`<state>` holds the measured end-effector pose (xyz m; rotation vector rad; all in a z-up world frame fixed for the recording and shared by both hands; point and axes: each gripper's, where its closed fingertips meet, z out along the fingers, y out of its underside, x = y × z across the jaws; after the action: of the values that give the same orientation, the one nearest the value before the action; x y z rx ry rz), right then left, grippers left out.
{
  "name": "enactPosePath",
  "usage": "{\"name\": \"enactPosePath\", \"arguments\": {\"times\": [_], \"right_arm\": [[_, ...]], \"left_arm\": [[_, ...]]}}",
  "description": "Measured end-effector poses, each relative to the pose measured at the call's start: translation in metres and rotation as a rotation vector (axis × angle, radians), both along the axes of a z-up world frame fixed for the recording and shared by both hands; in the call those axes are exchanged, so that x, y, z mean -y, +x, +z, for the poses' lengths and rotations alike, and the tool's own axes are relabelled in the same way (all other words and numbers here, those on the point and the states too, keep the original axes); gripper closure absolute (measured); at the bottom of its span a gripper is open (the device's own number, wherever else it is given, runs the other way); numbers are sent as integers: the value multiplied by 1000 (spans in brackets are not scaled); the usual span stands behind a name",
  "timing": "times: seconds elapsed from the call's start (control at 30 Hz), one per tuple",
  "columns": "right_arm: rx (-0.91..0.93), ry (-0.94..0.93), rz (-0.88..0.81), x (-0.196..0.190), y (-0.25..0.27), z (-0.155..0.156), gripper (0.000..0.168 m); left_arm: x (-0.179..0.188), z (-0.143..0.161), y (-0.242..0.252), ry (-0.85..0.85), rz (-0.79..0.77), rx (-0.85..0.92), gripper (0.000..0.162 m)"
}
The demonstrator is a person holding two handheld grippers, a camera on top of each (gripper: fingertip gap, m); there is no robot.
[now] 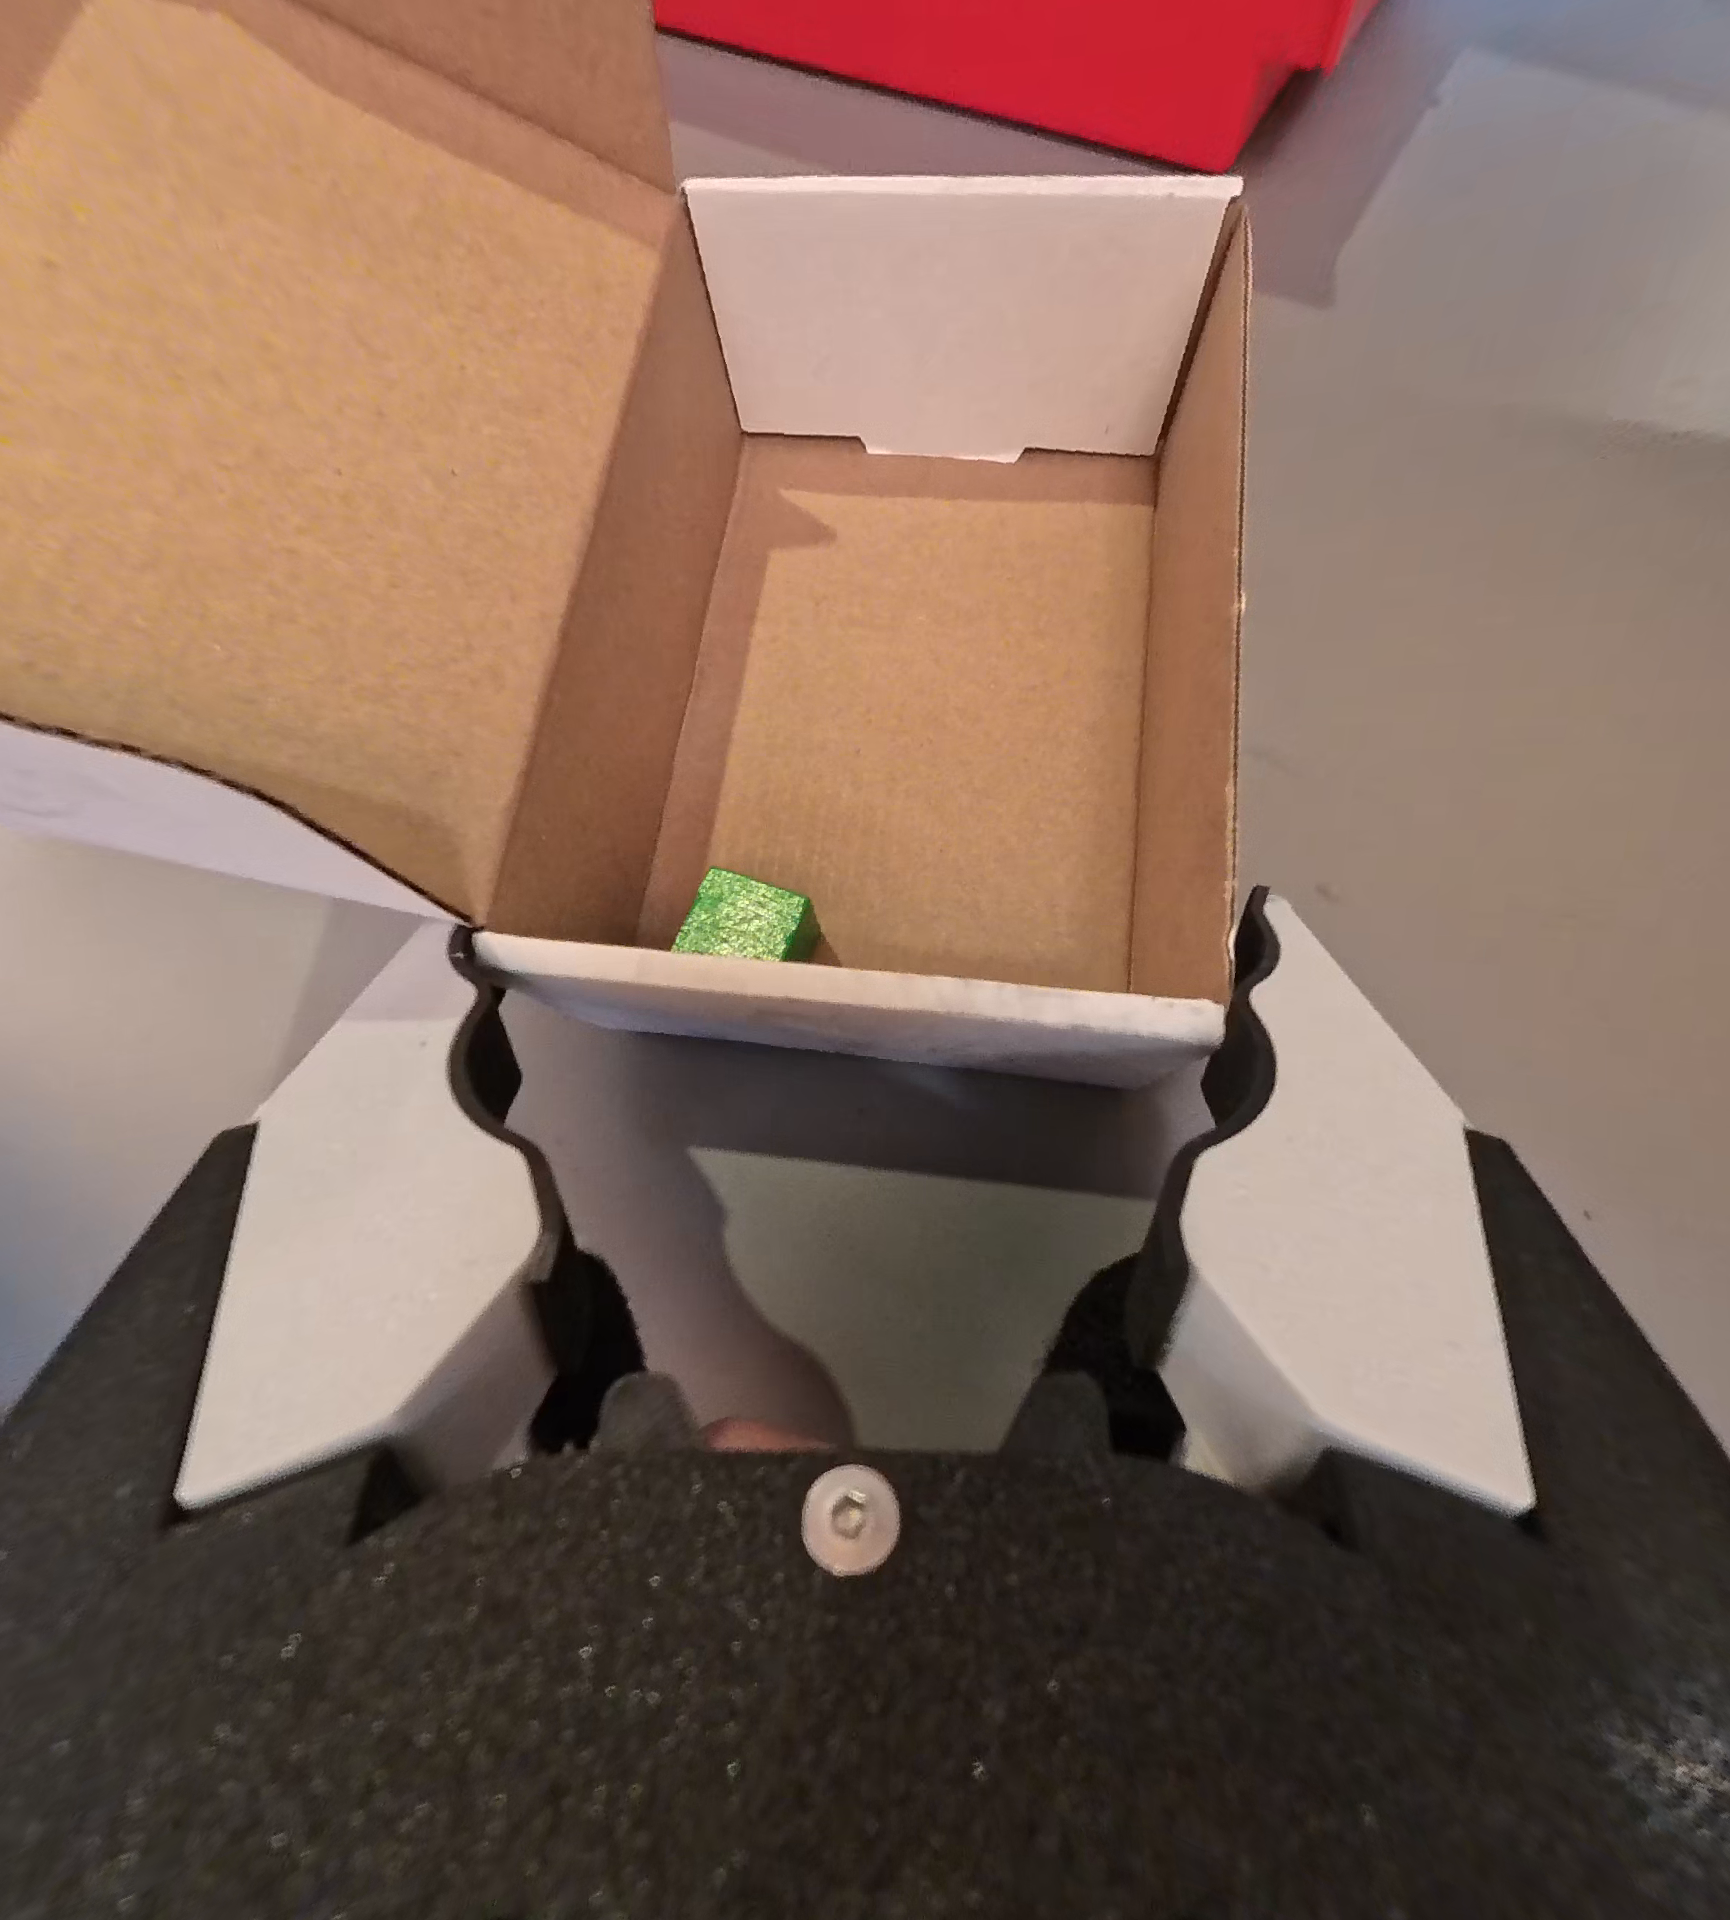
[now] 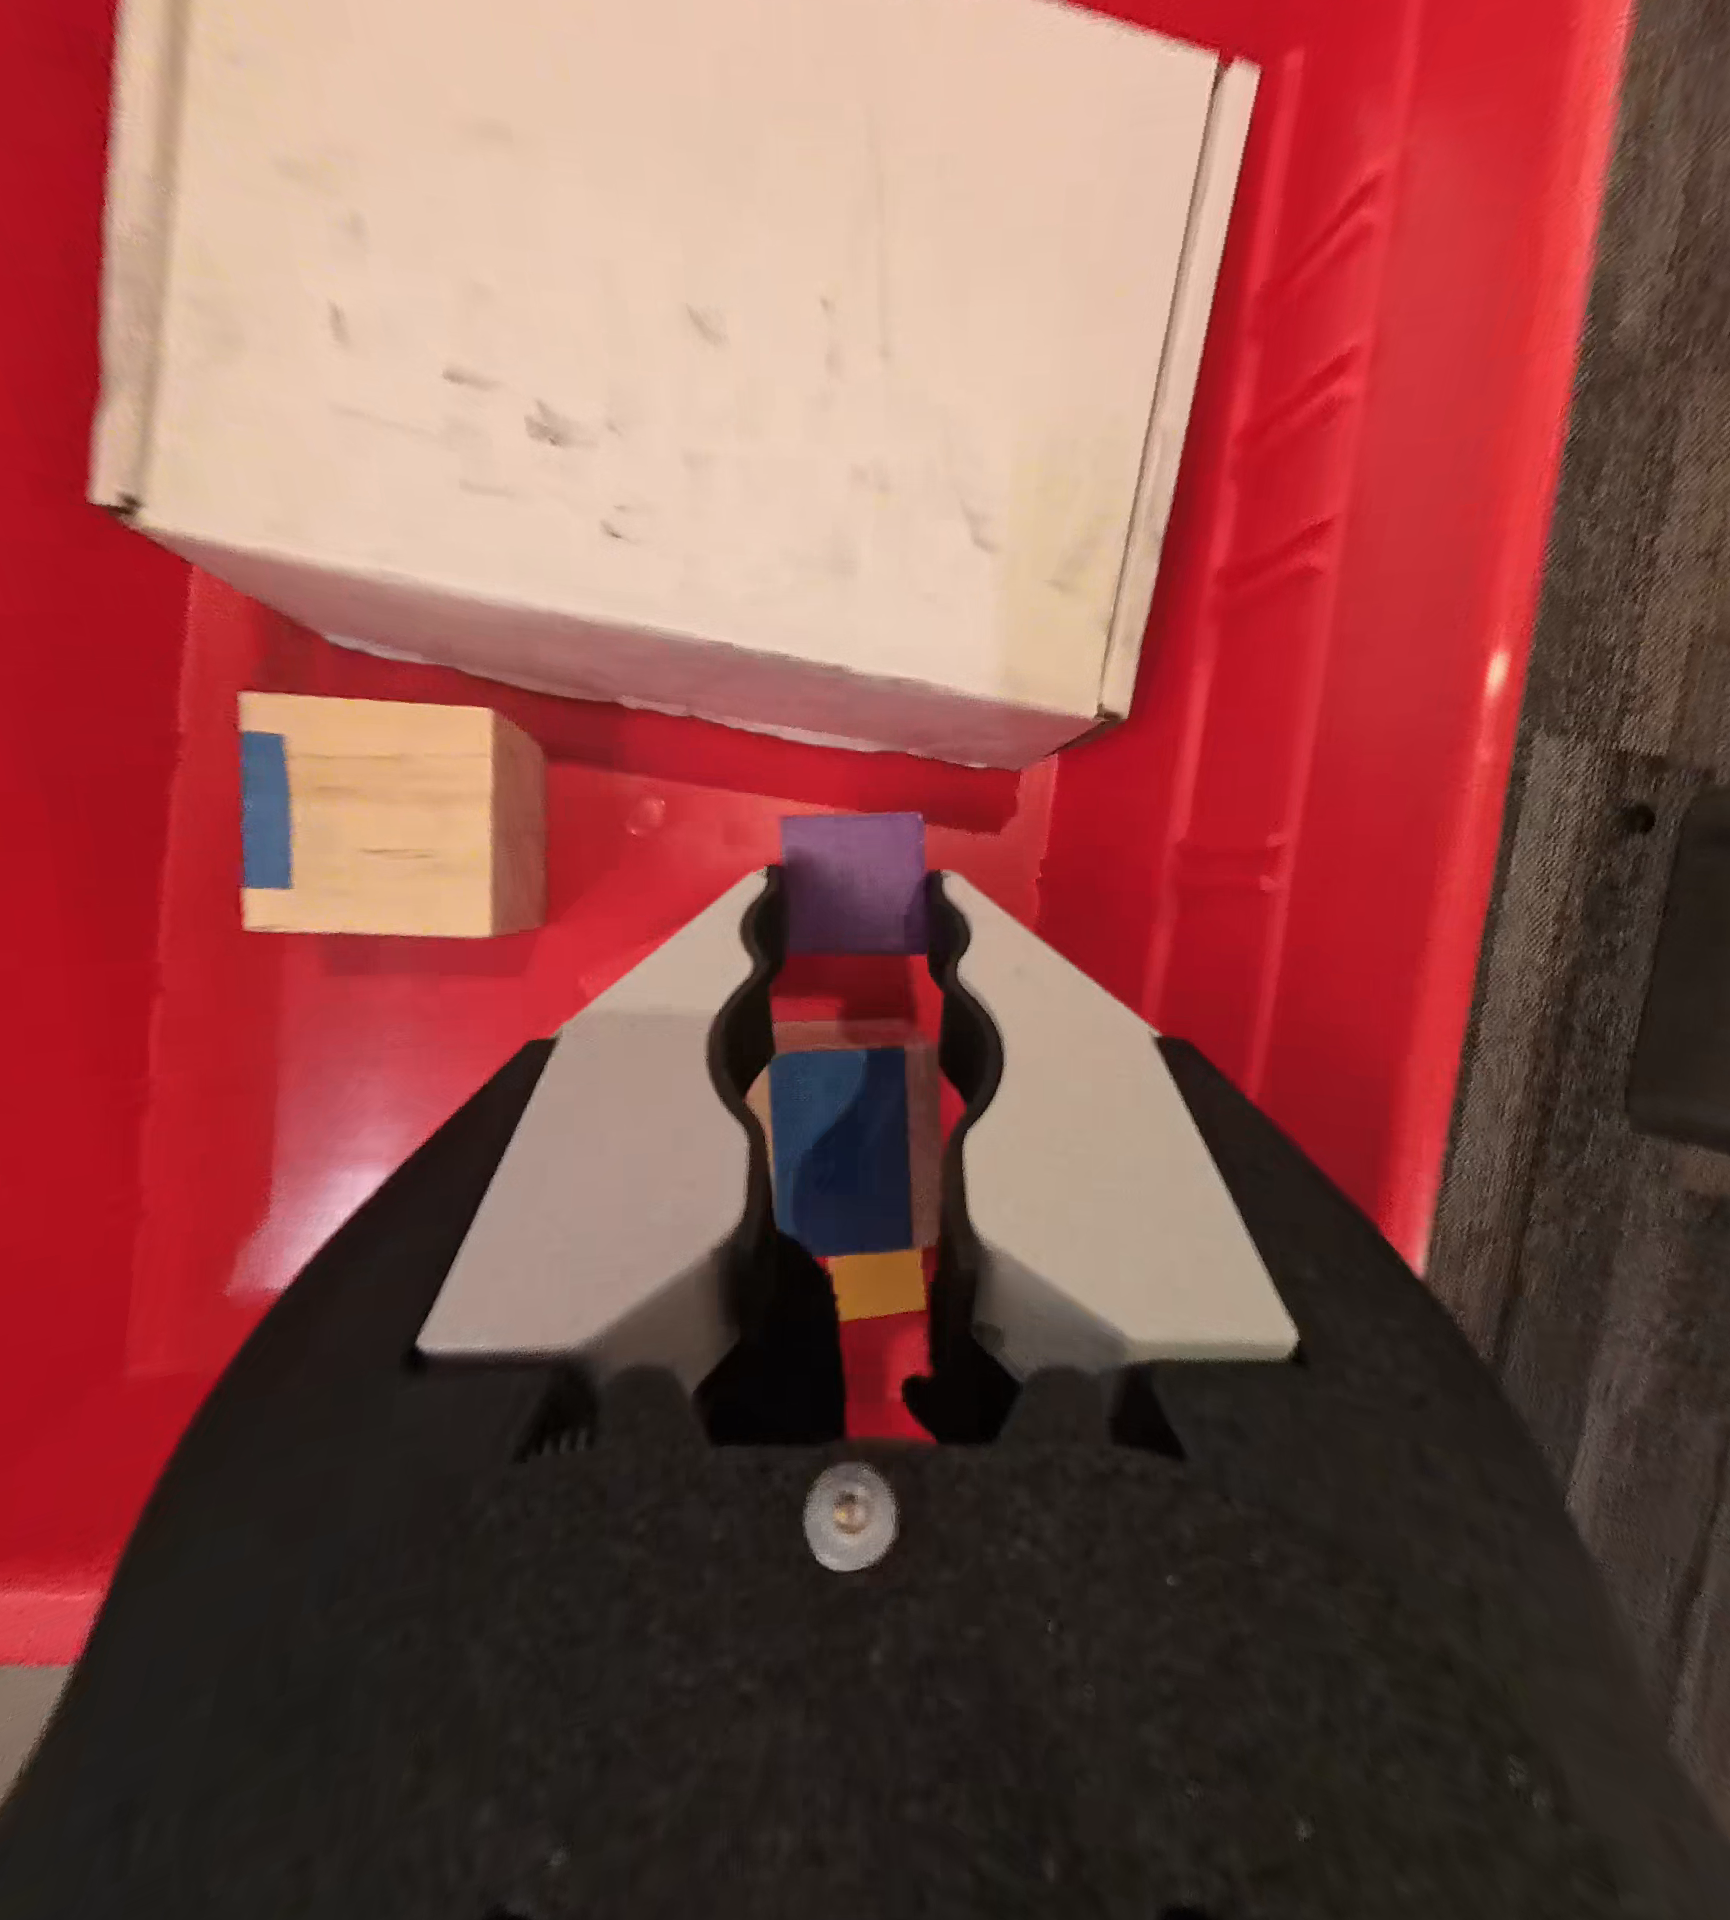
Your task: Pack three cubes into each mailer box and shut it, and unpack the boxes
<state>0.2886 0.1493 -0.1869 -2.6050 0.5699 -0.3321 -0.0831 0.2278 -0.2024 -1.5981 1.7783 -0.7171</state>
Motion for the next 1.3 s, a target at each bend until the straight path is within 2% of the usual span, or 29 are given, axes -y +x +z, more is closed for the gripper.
{"name": "enactPosePath", "arguments": {"times": [0.23,0.43,0.53,0.63,0.7,0.77,0.83,0.87,0.93,1.03,1.17,1.3], "right_arm": [[-97,-113,-21,4,4,-19,142],[-119,-103,-21,1,4,-20,137],[-101,-78,-21,2,3,-7,128],[-68,15,-8,-3,-5,39,126],[-77,191,137,-28,-41,90,126],[-107,398,429,-59,-111,142,126],[-227,531,761,-70,-202,174,124],[-298,544,893,-69,-242,179,120],[-355,490,1106,-67,-301,168,115],[-299,358,1286,-71,-350,118,118],[-175,183,1393,-81,-375,45,126],[-95,109,1448,-89,-388,6,129]], "left_arm": [[1,0,-1,-2,-4,3,29],[2,0,-1,-3,-5,1,28],[2,0,-1,-2,-7,-1,29],[2,0,-1,-2,-10,0,28],[2,0,-1,-3,-18,3,28],[2,0,0,-9,-30,5,28],[3,0,-1,-17,-43,-2,28],[3,0,-1,-21,-47,-7,28],[3,0,-1,-23,-53,-9,29],[3,0,-1,-12,-63,-13,29],[4,0,-1,-14,-67,-11,29],[4,0,0,-26,-62,-3,29]]}}
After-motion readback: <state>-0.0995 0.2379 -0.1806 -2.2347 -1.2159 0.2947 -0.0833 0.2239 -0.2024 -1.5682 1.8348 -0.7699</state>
